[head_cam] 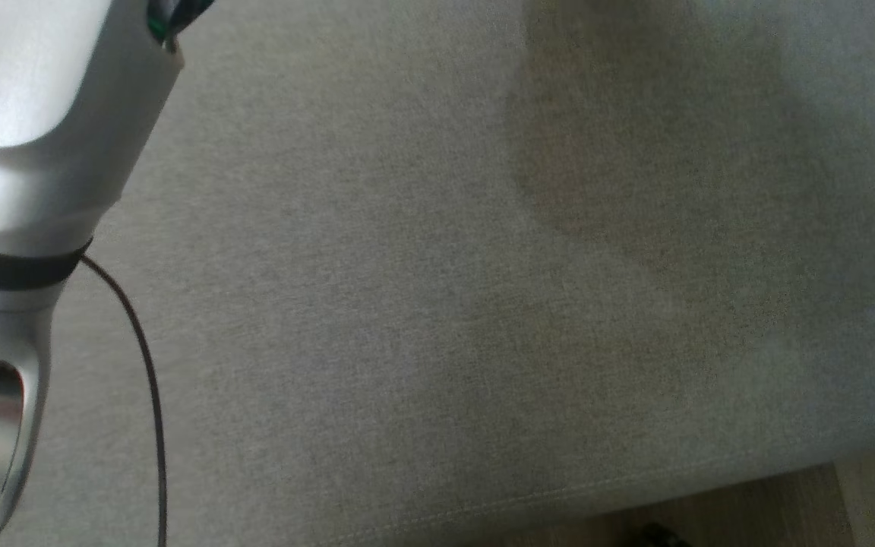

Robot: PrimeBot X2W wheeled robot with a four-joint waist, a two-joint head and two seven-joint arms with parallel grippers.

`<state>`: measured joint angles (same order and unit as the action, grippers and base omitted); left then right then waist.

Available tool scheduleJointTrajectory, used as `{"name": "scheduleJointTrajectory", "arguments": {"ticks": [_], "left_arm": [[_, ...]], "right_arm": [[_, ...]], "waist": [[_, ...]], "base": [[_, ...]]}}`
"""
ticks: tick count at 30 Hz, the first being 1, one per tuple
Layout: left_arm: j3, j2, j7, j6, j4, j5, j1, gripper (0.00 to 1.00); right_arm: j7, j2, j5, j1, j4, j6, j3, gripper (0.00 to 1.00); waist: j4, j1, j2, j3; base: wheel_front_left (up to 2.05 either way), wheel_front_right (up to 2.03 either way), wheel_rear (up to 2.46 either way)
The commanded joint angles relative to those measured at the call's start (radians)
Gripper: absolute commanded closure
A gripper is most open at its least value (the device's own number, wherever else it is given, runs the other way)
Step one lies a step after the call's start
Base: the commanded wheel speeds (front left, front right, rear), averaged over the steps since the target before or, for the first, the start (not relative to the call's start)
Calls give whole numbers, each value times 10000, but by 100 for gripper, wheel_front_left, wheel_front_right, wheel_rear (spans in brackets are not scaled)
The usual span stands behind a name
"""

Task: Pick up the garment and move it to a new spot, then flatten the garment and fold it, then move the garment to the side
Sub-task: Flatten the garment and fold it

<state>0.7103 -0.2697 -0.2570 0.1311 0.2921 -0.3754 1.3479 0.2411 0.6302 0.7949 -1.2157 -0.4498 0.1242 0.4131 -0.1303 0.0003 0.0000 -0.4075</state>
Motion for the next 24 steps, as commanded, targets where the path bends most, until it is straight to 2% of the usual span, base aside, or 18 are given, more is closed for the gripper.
{"name": "scheduleJointTrajectory", "arguments": {"ticks": [1,5,9,14,19,24], "left_arm": [[-456,-308,-43,-9,-240,137,204,100],[-532,-385,-45,-7,-519,347,-682,100],[-545,-604,-46,-6,-939,221,-2418,100],[-88,-964,-46,-5,-1823,10,-5055,100],[-195,-853,-46,-5,-2443,175,-7880,100],[-425,-769,-47,-5,-2671,530,-10314,100]], "right_arm": [[78,189,-50,17,288,65,-122,100],[163,140,-132,589,798,65,-376,100],[193,-5,-212,2227,1506,65,-788,100],[197,-107,-406,5333,2770,65,-1475,100],[-169,-506,-661,8707,4125,65,-2521,100],[-1161,-1100,-813,11676,5774,65,-3301,100]], "waist": [[-193,-3,0,-313],[-201,-3,0,-511],[-75,-3,0,-363],[152,-3,0,207],[225,-3,0,976],[142,-3,0,1541]], "base": [[0,0,0],[0,0,0],[0,0,0],[0,0,0],[0,0,0],[0,0,0]]}}
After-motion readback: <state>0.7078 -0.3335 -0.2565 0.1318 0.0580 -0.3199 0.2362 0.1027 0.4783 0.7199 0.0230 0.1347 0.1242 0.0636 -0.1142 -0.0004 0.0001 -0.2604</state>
